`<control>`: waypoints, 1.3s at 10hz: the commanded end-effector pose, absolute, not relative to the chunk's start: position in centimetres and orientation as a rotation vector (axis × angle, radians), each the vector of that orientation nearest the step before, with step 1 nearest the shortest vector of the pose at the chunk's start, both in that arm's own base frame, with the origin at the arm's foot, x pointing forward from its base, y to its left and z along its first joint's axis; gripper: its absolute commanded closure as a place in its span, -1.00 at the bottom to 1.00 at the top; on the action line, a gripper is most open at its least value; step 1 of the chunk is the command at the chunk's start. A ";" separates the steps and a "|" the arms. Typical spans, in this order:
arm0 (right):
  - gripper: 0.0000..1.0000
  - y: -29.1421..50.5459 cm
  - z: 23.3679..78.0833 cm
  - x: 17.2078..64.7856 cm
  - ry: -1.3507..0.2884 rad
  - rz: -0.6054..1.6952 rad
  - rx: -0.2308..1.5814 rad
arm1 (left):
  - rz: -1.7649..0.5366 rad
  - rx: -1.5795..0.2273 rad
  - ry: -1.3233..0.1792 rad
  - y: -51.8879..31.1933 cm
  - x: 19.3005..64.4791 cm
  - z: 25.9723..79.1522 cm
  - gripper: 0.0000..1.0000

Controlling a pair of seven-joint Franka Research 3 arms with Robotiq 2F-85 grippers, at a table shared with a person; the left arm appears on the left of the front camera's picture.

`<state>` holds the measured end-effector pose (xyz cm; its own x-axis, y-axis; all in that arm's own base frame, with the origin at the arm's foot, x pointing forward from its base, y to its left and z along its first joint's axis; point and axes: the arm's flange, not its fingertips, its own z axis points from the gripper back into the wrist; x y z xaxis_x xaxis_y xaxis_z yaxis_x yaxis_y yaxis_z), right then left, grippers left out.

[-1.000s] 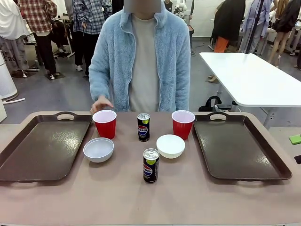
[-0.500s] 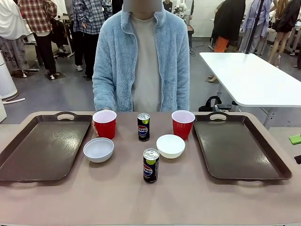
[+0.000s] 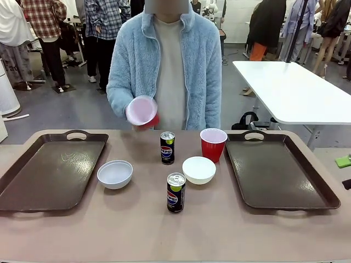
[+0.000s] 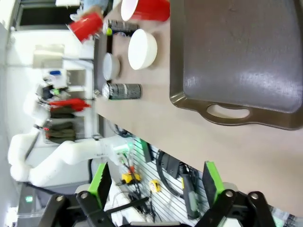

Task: Prepare tableware on both trays.
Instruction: Pick up a Picnic Bowl from the table and place it on a Handle tray.

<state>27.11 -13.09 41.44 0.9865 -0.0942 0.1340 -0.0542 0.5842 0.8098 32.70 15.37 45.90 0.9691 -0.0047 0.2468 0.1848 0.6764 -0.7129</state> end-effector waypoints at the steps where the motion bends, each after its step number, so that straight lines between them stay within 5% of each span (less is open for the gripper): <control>1: -1.00 -3.8 43.9 27.7 -0.125 0.015 0.717 | -0.103 -0.830 -0.245 15.5 32.8 45.9 -1.00; 4: -1.00 7.7 44.0 33.5 -0.017 -0.033 0.432 | -0.103 -0.830 -0.245 15.5 32.8 45.9 -1.00; 8: -1.00 21.3 41.4 36.5 -0.072 -0.008 0.172 | -0.103 -0.830 -0.245 15.5 32.8 45.9 -1.00; 13: -1.00 22.1 41.1 35.1 -0.081 0.015 0.198 | -0.103 -0.830 -0.245 15.5 32.8 45.9 -1.00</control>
